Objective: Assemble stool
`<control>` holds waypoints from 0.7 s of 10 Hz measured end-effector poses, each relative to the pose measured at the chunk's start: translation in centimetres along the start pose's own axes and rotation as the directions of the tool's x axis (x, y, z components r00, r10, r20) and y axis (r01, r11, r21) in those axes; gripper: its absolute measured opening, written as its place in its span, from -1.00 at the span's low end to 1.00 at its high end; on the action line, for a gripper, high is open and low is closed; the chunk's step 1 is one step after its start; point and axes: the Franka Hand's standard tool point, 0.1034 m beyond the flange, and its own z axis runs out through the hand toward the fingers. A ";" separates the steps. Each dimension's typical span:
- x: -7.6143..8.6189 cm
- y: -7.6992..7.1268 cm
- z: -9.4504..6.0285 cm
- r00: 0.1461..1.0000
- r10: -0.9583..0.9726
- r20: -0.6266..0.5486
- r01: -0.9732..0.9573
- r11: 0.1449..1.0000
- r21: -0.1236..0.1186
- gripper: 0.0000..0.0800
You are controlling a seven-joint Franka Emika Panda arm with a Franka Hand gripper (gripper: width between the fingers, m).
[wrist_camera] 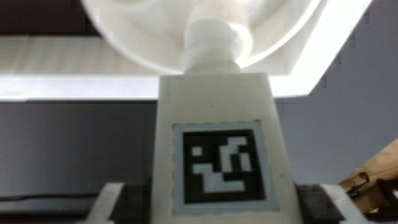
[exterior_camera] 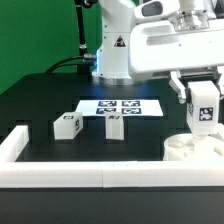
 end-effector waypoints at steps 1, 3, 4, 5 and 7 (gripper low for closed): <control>-1.2 -0.3 0.7 1.000 0.014 0.023 -0.014 1.000 -0.004 -0.16; -0.9 -0.2 0.7 0.999 0.012 0.043 -0.012 1.000 -0.002 -0.16; -0.8 -0.5 0.6 0.999 0.011 0.036 -0.011 1.000 0.000 -0.16; -0.1 -1.4 -0.1 1.000 -0.006 0.015 0.006 1.000 0.005 -0.16; 0.7 -1.3 -1.1 1.000 -0.018 -0.001 0.018 1.000 0.004 -0.16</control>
Offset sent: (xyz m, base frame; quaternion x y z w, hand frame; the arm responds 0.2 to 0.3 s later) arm 0.0000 0.0000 0.0000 0.0000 0.0000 0.0000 1.0000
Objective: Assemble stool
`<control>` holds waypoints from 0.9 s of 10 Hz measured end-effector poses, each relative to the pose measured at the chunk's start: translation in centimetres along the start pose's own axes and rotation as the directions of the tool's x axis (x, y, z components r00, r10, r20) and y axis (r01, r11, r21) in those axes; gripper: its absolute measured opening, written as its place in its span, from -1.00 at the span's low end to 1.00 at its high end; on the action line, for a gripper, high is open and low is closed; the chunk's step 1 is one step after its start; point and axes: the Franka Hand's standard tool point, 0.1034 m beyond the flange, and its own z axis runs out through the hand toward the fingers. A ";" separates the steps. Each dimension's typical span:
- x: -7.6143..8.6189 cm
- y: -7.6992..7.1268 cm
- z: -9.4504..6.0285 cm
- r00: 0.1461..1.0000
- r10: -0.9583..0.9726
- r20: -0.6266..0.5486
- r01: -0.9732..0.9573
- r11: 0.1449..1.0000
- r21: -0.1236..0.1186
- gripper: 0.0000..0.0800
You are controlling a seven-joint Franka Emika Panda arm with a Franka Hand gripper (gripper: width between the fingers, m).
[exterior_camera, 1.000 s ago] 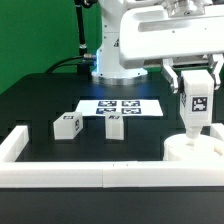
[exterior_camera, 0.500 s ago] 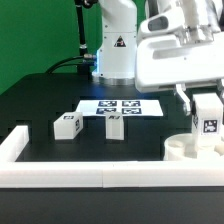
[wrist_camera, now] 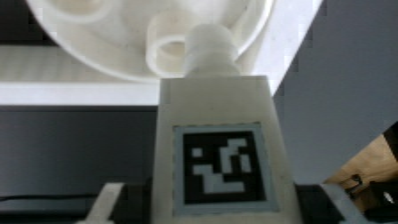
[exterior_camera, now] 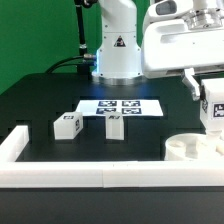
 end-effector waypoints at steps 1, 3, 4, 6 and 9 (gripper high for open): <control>0.0 0.3 0.1 1.000 -0.010 0.001 0.010 1.000 -0.003 -0.16; -0.8 1.3 1.0 1.000 -0.021 0.019 0.021 1.000 -0.012 -0.16; -0.1 1.8 1.1 1.000 -0.024 0.020 0.024 1.000 -0.014 -0.16; 1.2 2.4 1.4 1.000 -0.016 0.008 0.016 1.000 -0.019 -0.16; 1.8 1.9 1.6 1.000 -0.019 0.003 0.019 1.000 -0.012 -0.16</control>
Offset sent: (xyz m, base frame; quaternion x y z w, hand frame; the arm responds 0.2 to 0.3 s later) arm 0.0284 -0.0127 0.0052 0.0039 0.0404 -0.0317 0.9987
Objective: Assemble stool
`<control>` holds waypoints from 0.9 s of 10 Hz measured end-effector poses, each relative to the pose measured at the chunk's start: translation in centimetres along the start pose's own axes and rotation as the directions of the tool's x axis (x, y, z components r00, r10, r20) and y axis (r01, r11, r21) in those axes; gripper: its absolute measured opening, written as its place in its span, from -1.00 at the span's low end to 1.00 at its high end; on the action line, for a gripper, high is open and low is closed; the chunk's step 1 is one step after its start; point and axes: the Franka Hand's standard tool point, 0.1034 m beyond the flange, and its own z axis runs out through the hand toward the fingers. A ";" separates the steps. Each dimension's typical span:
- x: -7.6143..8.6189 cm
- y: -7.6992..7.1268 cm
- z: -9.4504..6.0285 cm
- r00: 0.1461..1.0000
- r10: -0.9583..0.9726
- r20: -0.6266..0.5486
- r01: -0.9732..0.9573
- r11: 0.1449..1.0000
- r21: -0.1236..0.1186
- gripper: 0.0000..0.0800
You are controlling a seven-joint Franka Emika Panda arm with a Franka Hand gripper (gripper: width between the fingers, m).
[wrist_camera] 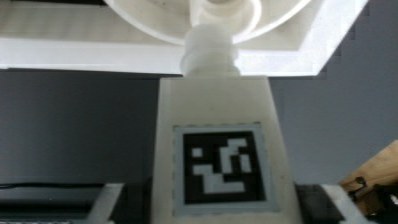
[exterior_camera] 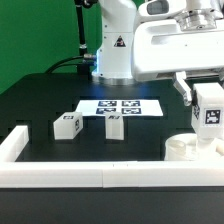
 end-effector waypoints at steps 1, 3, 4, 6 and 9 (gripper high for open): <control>-0.6 -0.4 0.4 1.000 -0.005 0.007 0.005 1.000 0.004 -0.16; -1.2 -0.8 0.7 1.000 -0.009 0.017 0.009 1.000 0.007 -0.16; -1.2 -1.1 0.8 1.000 -0.013 0.008 0.013 1.000 0.008 -0.16; -1.7 -1.4 1.1 1.000 -0.018 0.014 0.018 1.000 0.011 -0.16; -2.2 -1.4 1.4 1.000 -0.019 0.007 0.019 1.000 0.008 -0.16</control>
Offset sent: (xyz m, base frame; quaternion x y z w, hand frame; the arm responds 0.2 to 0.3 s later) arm -0.0015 0.0091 -0.0111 -0.0128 0.0124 0.0067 0.9998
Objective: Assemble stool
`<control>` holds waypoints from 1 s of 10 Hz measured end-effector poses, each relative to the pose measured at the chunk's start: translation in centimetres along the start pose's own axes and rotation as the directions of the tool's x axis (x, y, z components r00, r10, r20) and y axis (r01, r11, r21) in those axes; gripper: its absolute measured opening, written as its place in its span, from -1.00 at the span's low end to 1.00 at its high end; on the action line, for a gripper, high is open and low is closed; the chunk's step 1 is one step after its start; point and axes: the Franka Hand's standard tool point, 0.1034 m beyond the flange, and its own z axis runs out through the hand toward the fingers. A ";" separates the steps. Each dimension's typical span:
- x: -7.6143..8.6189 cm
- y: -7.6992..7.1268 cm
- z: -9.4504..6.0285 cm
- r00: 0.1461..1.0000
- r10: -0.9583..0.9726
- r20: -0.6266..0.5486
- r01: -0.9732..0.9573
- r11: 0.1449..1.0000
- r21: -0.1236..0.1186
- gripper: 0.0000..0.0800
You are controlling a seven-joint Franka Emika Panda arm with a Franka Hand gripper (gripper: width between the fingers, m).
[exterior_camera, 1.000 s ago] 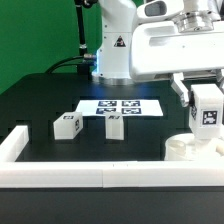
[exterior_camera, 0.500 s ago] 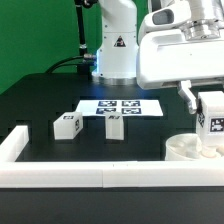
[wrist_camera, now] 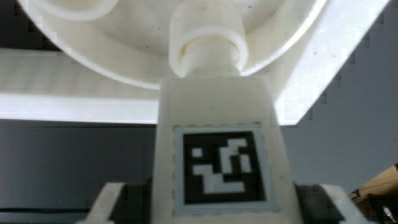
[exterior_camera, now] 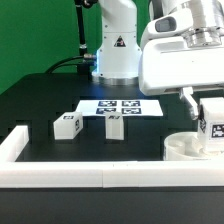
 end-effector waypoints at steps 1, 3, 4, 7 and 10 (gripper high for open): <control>-0.2 -0.1 -0.1 1.000 -0.002 -0.005 0.002 1.000 -0.001 -0.16; -1.0 -0.1 -0.1 1.000 -0.003 0.005 0.003 1.000 -0.001 -0.16; -1.3 0.0 0.0 1.000 -0.003 0.013 0.003 1.000 -0.002 -0.16; -1.2 0.1 0.1 1.000 0.000 0.029 0.000 1.000 0.000 -0.13; -1.6 0.1 0.2 0.999 0.000 0.042 0.000 1.000 0.002 0.56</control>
Offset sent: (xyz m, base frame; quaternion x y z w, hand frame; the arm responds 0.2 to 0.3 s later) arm -0.0199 -0.0040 -0.0134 0.0004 0.0131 0.0054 0.9999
